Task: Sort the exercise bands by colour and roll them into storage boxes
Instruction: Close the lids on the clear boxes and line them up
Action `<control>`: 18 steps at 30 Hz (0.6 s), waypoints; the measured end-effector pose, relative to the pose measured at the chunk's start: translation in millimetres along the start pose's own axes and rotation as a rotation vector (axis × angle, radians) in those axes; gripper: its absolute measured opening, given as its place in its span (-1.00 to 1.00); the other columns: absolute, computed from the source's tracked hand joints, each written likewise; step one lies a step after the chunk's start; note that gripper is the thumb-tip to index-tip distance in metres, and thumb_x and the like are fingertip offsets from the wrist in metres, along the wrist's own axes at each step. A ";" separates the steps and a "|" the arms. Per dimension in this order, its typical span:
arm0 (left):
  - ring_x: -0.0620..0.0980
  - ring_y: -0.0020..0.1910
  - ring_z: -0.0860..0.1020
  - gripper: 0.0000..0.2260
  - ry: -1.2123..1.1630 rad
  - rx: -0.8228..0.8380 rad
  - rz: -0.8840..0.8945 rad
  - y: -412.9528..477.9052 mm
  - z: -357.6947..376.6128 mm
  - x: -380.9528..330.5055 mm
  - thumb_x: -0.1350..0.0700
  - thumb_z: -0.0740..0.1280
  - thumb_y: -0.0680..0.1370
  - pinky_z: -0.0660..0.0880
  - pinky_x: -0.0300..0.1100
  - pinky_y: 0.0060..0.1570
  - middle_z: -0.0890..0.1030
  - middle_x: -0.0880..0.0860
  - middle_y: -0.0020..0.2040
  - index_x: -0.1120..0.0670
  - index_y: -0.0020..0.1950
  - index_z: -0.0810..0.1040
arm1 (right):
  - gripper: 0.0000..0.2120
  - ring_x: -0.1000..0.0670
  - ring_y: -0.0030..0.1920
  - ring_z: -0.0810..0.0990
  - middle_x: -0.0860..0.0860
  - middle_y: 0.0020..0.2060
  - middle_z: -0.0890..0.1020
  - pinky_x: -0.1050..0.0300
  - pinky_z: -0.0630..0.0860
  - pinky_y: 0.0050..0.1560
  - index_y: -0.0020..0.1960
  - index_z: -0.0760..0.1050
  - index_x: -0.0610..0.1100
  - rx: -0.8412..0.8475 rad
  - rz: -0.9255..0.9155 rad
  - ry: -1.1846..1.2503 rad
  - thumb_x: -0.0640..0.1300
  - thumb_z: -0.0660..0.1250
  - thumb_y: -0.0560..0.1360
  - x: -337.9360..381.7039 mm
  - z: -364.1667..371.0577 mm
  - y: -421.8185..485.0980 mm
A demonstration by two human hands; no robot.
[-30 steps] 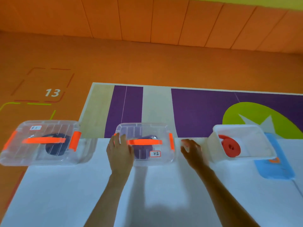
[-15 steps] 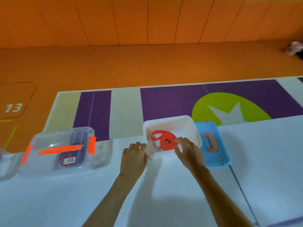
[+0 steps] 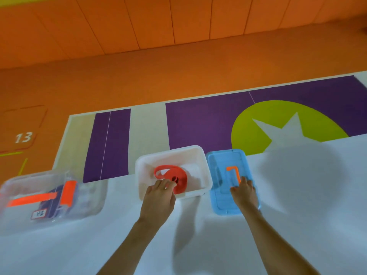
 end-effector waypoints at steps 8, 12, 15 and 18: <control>0.08 0.01 0.65 -0.56 -0.065 0.055 -0.070 5.2 24.2 -14.6 0.34 0.52 0.32 0.58 -0.03 -0.16 0.67 -0.04 0.08 0.01 0.15 0.64 | -0.86 -0.30 0.07 0.62 -0.22 0.00 0.69 -0.15 0.57 0.07 -0.03 0.64 -0.18 -0.106 0.031 0.125 -0.17 0.31 0.55 -24.6 27.0 31.8; 0.09 0.08 0.65 -0.57 -0.096 0.058 -0.079 7.4 27.5 -21.3 0.35 0.50 0.35 0.58 -0.01 -0.10 0.68 -0.04 0.11 0.01 0.16 0.63 | -0.82 -0.28 0.03 0.63 -0.16 -0.08 0.69 -0.11 0.54 -0.04 -0.06 0.60 -0.14 -0.203 0.028 0.213 -0.11 0.27 0.62 -36.0 23.5 27.0; 0.09 0.09 0.64 -0.67 -0.134 0.049 -0.052 5.4 24.0 -22.7 0.29 0.50 0.42 0.59 0.00 -0.09 0.66 -0.04 0.10 0.01 0.13 0.62 | -0.82 -0.28 0.03 0.63 -0.14 -0.07 0.68 -0.09 0.46 -0.07 -0.01 0.56 -0.13 -0.308 0.002 0.288 -0.08 0.24 0.66 -37.7 1.0 13.7; 0.09 0.08 0.63 -0.70 -0.197 0.013 0.002 1.6 9.7 -21.1 0.27 0.49 0.46 0.57 -0.01 -0.08 0.65 -0.03 0.11 0.02 0.14 0.62 | -0.74 -0.28 0.01 0.59 -0.21 -0.07 0.64 -0.03 0.37 -0.05 0.03 0.53 -0.18 -0.438 -0.123 0.351 -0.06 0.13 0.67 -25.8 -35.0 -7.3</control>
Point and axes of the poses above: each hand's wrist, its own y-axis towards the middle knuckle, its own z-axis out of the palm, x = y × z, the point moved 1 cm from there along y, towards the middle knuckle
